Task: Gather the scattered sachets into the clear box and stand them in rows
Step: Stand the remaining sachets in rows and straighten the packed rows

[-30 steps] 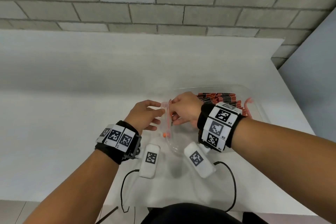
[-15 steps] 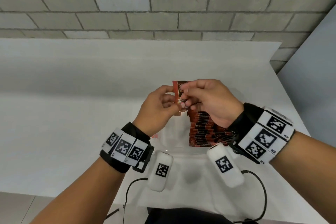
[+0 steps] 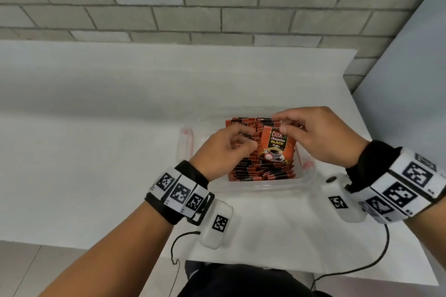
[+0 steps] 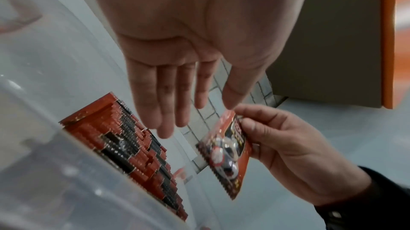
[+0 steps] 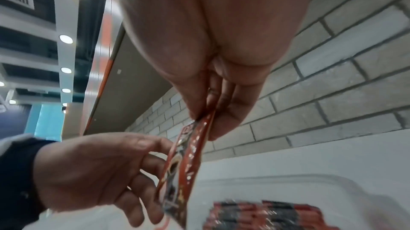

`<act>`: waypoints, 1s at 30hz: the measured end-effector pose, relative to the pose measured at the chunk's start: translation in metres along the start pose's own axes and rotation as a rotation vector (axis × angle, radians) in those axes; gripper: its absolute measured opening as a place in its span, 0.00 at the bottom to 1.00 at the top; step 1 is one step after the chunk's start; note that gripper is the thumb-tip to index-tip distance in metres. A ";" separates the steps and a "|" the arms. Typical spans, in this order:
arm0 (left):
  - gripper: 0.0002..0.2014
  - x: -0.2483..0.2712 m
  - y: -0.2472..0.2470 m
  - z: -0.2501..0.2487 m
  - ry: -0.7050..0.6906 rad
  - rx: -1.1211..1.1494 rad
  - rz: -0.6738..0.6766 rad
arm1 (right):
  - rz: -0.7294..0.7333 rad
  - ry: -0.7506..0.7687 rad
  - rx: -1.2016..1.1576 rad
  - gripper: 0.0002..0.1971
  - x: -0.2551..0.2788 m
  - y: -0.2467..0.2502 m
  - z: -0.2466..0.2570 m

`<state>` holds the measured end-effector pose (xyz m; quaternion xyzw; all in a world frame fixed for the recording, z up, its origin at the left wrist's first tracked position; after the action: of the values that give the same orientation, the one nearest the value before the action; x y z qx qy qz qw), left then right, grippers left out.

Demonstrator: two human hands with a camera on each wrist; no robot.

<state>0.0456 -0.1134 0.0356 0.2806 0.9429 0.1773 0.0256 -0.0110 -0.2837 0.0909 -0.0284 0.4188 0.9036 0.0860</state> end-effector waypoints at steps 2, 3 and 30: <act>0.07 -0.003 -0.003 0.006 0.042 -0.069 0.000 | 0.004 0.016 0.070 0.13 0.005 -0.002 -0.010; 0.07 -0.003 -0.005 0.009 0.054 -0.109 0.018 | 0.019 0.024 0.096 0.12 0.008 -0.003 -0.014; 0.06 -0.013 0.005 0.040 0.268 -0.240 -0.074 | 0.425 -0.027 0.307 0.09 0.031 -0.037 -0.021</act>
<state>0.0653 -0.1033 -0.0009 0.2144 0.9197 0.3233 -0.0607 -0.0358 -0.2720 0.0462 0.0855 0.5466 0.8274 -0.0970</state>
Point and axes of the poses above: each hand's wrist, its own x-axis away from the middle knuckle, its own y-axis out of the back of the hand, z = x × y, the point moved 4 cm from there along -x, towards the middle knuckle, and after that the axes turned 8 degrees about -z, right-handed, at the moved point
